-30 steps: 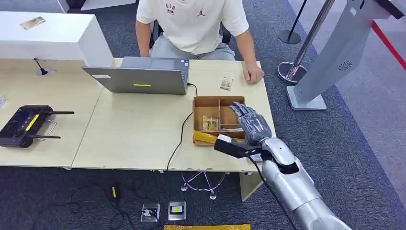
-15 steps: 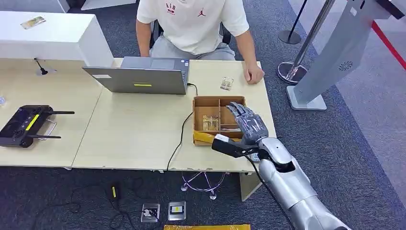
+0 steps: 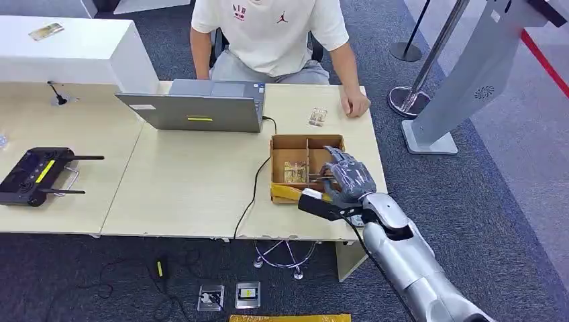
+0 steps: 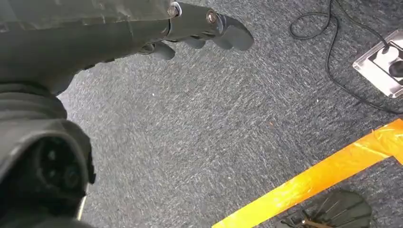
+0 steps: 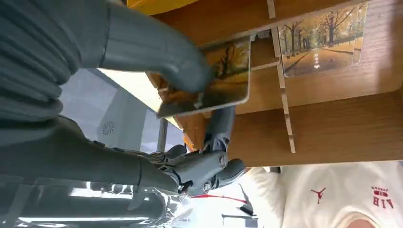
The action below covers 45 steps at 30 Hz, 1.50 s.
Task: Pass the card to the sensor for recognition and then transmit it.
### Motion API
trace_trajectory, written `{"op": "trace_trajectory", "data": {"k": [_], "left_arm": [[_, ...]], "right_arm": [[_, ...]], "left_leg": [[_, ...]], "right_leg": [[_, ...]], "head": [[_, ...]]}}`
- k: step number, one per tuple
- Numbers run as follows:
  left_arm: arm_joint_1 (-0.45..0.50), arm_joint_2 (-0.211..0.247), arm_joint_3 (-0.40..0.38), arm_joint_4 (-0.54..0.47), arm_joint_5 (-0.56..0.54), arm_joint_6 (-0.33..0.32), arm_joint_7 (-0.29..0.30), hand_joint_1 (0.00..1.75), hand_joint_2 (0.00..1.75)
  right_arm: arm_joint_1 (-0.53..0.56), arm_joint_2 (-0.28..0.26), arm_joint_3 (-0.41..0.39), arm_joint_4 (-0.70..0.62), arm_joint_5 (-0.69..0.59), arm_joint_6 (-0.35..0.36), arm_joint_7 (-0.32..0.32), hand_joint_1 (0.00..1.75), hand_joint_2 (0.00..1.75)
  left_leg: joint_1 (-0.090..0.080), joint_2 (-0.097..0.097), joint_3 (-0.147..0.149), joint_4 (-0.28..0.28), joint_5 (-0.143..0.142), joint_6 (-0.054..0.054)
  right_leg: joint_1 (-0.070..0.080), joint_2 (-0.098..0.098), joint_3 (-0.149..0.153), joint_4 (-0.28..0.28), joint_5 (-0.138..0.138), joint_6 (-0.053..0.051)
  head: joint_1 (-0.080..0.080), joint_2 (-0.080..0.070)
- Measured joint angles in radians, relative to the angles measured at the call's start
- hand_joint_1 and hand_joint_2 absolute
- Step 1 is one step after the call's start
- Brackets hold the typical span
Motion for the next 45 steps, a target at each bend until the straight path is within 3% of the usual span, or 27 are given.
{"op": "trace_trajectory", "data": {"k": [23, 30, 45], "left_arm": [[-0.014, -0.003, 0.0, 0.0, -0.016, -0.007, 0.007, 0.0, 0.0], [-0.013, -0.003, 0.0, 0.0, -0.023, 0.001, 0.007, 0.0, 0.0], [-0.015, -0.003, 0.0, 0.0, -0.058, -0.001, 0.005, 0.0, 0.0]], "right_arm": [[-0.011, 0.002, 0.0, 0.04, -0.014, -0.027, -0.005, 1.75, 1.75], [-0.021, 0.002, -0.009, 0.044, -0.039, -0.152, -0.015, 1.75, 1.75], [-0.192, -0.043, -0.134, -0.086, -0.09, -0.143, -0.005, 1.75, 1.75]], "left_leg": [[0.0, 0.0, 0.0, 0.0, 0.0, 0.0], [0.0, 0.0, 0.0, 0.0, 0.0, 0.0], [0.0, 0.0, 0.0, 0.0, 0.0, 0.0]], "right_leg": [[0.0, 0.0, 0.0, 0.0, 0.0, 0.0], [0.0, 0.0, 0.0, 0.0, 0.0, 0.0], [0.0, 0.0, 0.0, 0.0, 0.0, 0.0]], "head": [[0.0, 0.0], [0.0, 0.0], [0.0, 0.0]]}}
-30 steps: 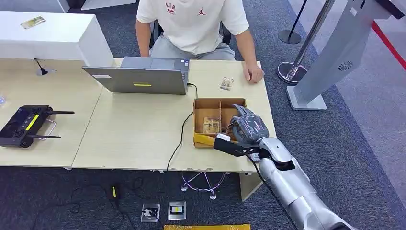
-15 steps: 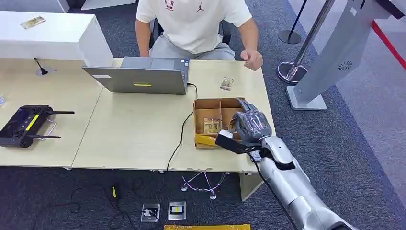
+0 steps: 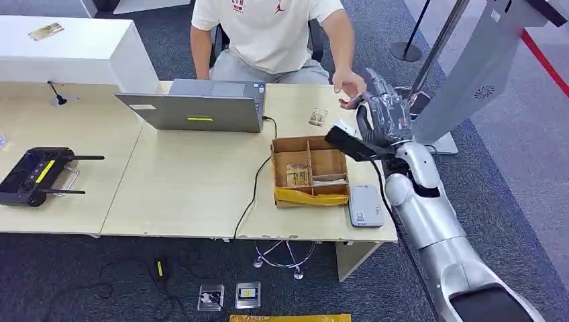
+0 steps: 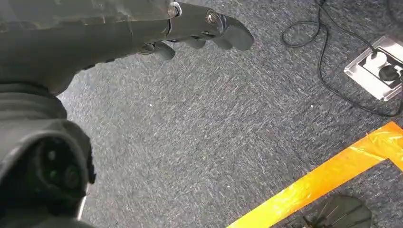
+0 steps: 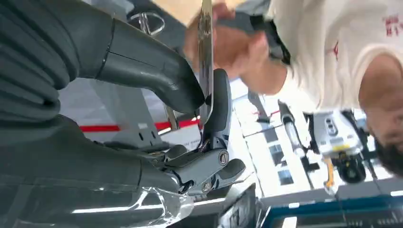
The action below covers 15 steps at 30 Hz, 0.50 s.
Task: Pass the card to the sensor for recognition and then transmit it.
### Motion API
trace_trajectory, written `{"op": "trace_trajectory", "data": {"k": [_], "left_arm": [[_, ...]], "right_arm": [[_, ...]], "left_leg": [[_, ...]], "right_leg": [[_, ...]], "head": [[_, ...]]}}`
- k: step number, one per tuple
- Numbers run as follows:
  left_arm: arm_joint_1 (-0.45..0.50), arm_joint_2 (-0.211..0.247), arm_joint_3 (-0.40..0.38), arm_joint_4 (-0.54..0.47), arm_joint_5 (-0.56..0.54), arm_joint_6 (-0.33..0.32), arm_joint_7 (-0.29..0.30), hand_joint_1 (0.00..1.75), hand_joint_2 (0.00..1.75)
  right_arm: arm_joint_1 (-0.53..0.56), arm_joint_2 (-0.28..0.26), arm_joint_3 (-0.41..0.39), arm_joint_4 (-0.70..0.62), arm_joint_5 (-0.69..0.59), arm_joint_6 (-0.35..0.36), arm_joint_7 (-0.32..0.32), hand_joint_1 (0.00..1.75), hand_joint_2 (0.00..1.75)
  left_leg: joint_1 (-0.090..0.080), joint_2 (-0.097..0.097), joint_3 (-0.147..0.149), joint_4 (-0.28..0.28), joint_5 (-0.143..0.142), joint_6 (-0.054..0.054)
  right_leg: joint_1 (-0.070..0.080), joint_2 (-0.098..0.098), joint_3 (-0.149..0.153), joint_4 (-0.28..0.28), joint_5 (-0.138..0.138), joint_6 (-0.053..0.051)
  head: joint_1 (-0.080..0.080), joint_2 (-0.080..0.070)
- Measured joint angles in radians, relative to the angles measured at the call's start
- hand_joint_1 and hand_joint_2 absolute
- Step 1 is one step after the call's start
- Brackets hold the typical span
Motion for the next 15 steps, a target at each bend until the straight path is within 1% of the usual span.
{"op": "trace_trajectory", "data": {"k": [4, 8, 12, 15], "left_arm": [[-0.005, 0.0, 0.0, 0.0, -0.011, -0.008, 0.0, 0.0, 0.0], [-0.013, 0.0, 0.0, 0.0, -0.022, -0.021, 0.0, 0.0, 0.0], [-0.019, -0.001, 0.0, 0.0, -0.032, -0.029, 0.0, 0.0, 0.0], [-0.023, -0.001, 0.0, 0.0, -0.04, -0.038, 0.0, 0.0, 0.0]], "right_arm": [[-0.039, -0.008, -0.017, -0.017, 0.006, 0.003, -0.009, 1.75, 1.75], [-0.085, -0.008, -0.018, -0.001, 0.023, -0.015, -0.04, 1.75, 1.75], [-0.152, 0.003, -0.014, 0.076, 0.044, -0.065, -0.075, 1.75, 1.75], [-0.215, 0.014, -0.01, 0.177, 0.056, -0.095, -0.097, 1.75, 1.75]], "left_leg": [[0.0, 0.0, 0.0, 0.0, 0.0, 0.0], [0.0, 0.0, 0.0, 0.0, 0.0, 0.0], [0.001, 0.0, -0.001, 0.0, 0.0, 0.0], [0.001, -0.001, -0.001, 0.0, 0.001, -0.001]], "right_leg": [[0.0, 0.0, 0.0, 0.0, 0.0, 0.0], [0.0, 0.0, 0.0, 0.0, 0.0, 0.0], [0.001, 0.0, 0.0, 0.001, 0.0, 0.0], [0.0, 0.0, 0.0, 0.001, 0.0, 0.0]], "head": [[0.0, 0.0], [0.0, 0.0], [0.0, 0.0], [0.0, 0.0]]}}
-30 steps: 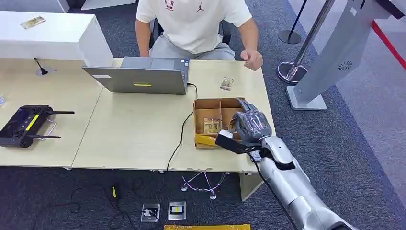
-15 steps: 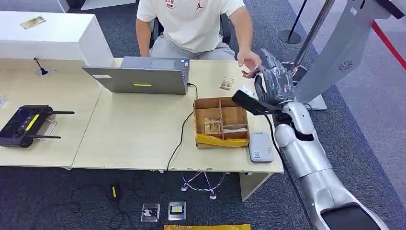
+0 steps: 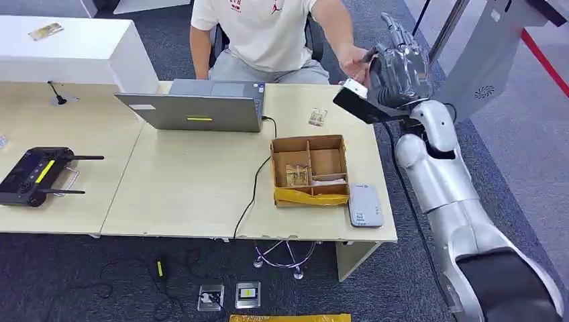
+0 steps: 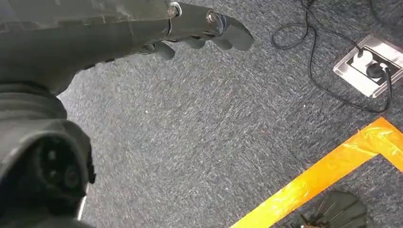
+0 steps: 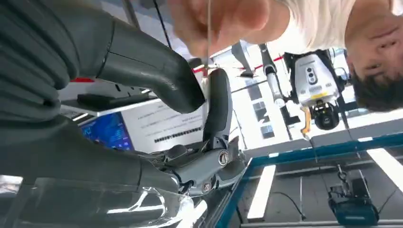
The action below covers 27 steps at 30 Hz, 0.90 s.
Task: Pass the card to the sensor for recognition and then transmit it.
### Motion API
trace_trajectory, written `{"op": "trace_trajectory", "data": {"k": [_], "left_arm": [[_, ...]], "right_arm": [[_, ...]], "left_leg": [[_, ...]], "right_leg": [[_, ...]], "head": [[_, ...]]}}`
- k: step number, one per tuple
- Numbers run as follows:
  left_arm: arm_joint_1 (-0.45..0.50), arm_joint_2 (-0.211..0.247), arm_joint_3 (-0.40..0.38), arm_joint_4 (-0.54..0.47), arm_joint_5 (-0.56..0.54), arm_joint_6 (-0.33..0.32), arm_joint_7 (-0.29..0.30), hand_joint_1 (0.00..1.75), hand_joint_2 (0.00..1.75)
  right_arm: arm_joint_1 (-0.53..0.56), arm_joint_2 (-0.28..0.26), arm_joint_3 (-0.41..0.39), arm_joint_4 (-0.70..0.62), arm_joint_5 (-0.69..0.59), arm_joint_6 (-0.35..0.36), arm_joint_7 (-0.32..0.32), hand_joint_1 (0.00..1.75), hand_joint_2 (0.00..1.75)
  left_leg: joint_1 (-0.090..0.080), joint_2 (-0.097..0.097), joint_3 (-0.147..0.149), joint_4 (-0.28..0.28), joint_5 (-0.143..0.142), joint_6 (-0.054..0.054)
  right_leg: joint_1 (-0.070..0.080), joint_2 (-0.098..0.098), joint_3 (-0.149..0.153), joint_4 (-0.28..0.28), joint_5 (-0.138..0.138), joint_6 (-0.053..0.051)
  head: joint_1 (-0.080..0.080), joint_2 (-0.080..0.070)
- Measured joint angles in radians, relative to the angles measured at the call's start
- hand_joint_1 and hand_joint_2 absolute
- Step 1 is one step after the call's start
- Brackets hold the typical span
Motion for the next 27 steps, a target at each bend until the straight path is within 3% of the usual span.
{"op": "trace_trajectory", "data": {"k": [6, 7, 8, 9, 17, 24, 27], "left_arm": [[-0.003, 0.006, 0.0, 0.0, -0.002, -0.011, 0.0, 0.0, 0.0], [-0.003, 0.007, 0.0, 0.0, -0.002, -0.012, 0.0, 0.0, 0.0], [-0.003, 0.008, 0.0, 0.0, -0.001, -0.012, 0.0, 0.0, 0.0], [-0.003, 0.008, 0.0, 0.0, -0.001, -0.012, 0.0, 0.0, 0.0], [0.001, 0.01, 0.0, 0.0, 0.005, -0.008, 0.0, 0.0, 0.0], [0.02, 0.011, 0.001, 0.0, 0.022, 0.013, -0.002, 0.0, 0.0], [0.033, 0.011, 0.003, 0.0, 0.04, 0.033, -0.012, 0.0, 0.0]], "right_arm": [[-0.058, 0.023, 0.021, 0.149, 0.021, -0.008, -0.006, 1.75, 1.75], [-0.065, 0.026, 0.024, 0.169, 0.026, -0.008, -0.006, 1.5, 1.75], [-0.071, 0.031, 0.026, 0.192, 0.034, -0.008, -0.005, 1.13, 1.75], [-0.075, 0.037, 0.034, 0.213, 0.041, -0.008, -0.001, 0.02, 1.75], [-0.092, 0.069, 0.067, 0.308, 0.061, -0.012, 0.01, 0.0, 1.75], [-0.093, 0.069, 0.077, 0.337, 0.037, -0.106, 0.01, 0.0, 1.75], [-0.092, 0.053, 0.077, 0.337, -0.014, -0.187, 0.006, 0.0, 1.75]], "left_leg": [[0.0, -0.001, 0.0, 0.0, 0.0, 0.0], [0.0, -0.001, 0.0, 0.0, 0.0, 0.0], [0.0, -0.001, 0.0, 0.0, 0.0, 0.0], [0.0, -0.002, 0.0, 0.0, 0.0, 0.0], [0.0, -0.002, 0.0, 0.0, 0.0, -0.001], [0.0, -0.002, 0.0, 0.0, 0.0, -0.001], [0.0, -0.001, 0.0, 0.0, 0.0, -0.001]], "right_leg": [[0.0, -0.001, 0.0, 0.0, 0.0, 0.0], [0.0, -0.001, 0.0, 0.0, 0.0, 0.0], [0.0, -0.001, 0.0, 0.0, 0.0, 0.0], [0.0, -0.001, 0.0, 0.0, 0.0, 0.0], [0.0, -0.001, 0.0, 0.0, 0.0, 0.0], [0.0, -0.001, 0.0, 0.0, 0.0, 0.0], [0.0, -0.001, -0.001, 0.0, 0.0, 0.0]], "head": [[0.0, 0.0], [0.0, 0.0], [0.0, 0.0], [0.0, 0.0], [0.0, 0.0], [0.0, 0.0], [0.0, 0.0]]}}
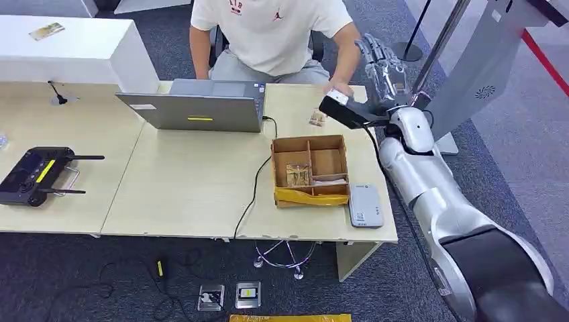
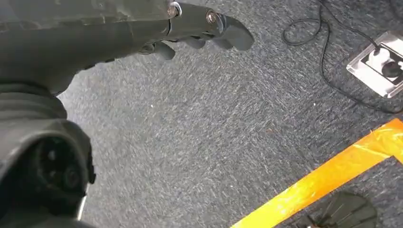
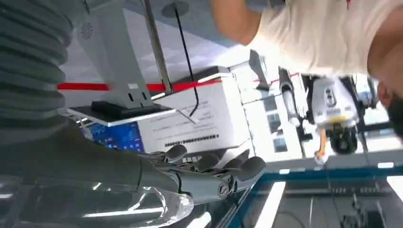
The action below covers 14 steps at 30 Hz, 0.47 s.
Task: Pass the card to the sensor for recognition and then transmit it.
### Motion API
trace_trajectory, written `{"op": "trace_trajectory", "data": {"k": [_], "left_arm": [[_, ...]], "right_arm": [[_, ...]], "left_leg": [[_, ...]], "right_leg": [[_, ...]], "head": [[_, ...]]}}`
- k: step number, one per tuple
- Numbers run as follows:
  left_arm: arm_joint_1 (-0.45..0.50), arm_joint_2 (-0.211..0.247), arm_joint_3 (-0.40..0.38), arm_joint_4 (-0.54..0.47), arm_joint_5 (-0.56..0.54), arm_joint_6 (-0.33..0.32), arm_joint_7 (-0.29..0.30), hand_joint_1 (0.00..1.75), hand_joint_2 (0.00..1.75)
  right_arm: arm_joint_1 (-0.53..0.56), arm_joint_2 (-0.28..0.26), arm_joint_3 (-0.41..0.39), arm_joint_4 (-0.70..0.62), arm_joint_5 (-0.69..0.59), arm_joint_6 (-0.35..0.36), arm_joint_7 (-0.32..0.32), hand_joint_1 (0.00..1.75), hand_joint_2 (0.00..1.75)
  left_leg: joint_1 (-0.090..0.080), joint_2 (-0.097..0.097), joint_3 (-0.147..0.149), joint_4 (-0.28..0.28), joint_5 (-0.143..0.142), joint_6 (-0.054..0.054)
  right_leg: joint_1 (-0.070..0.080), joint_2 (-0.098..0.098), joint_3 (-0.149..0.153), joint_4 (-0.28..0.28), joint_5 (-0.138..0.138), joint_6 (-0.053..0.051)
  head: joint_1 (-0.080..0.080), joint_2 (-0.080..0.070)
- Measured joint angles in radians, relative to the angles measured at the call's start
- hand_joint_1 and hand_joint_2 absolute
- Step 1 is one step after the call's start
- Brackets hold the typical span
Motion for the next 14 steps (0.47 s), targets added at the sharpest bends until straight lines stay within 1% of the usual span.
{"op": "trace_trajectory", "data": {"k": [4, 6, 8, 10, 12, 14], "left_arm": [[0.025, -0.001, 0.003, 0.0, 0.021, 0.024, -0.01, 0.0, 0.0], [0.034, -0.002, 0.007, 0.0, 0.03, 0.031, -0.01, 0.0, 0.0], [0.04, -0.004, 0.008, 0.0, 0.038, 0.031, -0.01, 0.0, 0.0], [0.042, -0.005, 0.009, 0.0, 0.048, 0.031, -0.01, 0.0, 0.0], [0.043, -0.009, 0.015, 0.0, 0.063, 0.031, -0.007, 0.0, 0.0], [0.046, -0.011, 0.021, 0.0, 0.078, 0.032, -0.001, 0.0, 0.0]], "right_arm": [[0.011, -0.053, -0.021, -0.012, -0.099, -0.091, -0.02, 0.0, 1.75], [0.031, -0.095, -0.051, -0.022, -0.17, -0.145, -0.035, 0.0, 1.75], [0.056, -0.133, -0.084, -0.028, -0.223, -0.175, -0.042, 0.0, 1.75], [0.086, -0.168, -0.117, -0.03, -0.272, -0.186, -0.043, 0.0, 1.75], [0.139, -0.218, -0.161, -0.03, -0.314, -0.189, -0.065, 0.0, 1.75], [0.197, -0.256, -0.193, -0.029, -0.358, -0.189, -0.068, 0.0, 1.75]], "left_leg": [[0.0, 0.0, 0.0, 0.0, 0.0, 0.0], [0.0, 0.0, 0.0, 0.0, 0.0, 0.0], [0.0, -0.001, 0.0, 0.0, 0.0, 0.0], [0.0, 0.0, 0.0, 0.0, -0.001, 0.001], [0.0, -0.001, 0.001, 0.0, -0.001, 0.001], [0.0, -0.002, 0.0, 0.0, -0.001, 0.001]], "right_leg": [[0.0, 0.0, 0.0, -0.001, 0.0, 0.0], [0.0, 0.0, 0.0, -0.002, 0.0, 0.0], [0.0, -0.001, 0.001, -0.002, 0.0, 0.0], [0.0, 0.0, 0.001, -0.002, 0.0, 0.0], [0.0, -0.001, 0.001, -0.003, 0.0, 0.0], [0.0, -0.002, 0.001, -0.003, 0.0, 0.0]], "head": [[0.0, 0.0], [0.0, 0.0], [0.0, 0.0], [0.0, 0.0], [0.0, 0.0], [0.0, 0.0]]}}
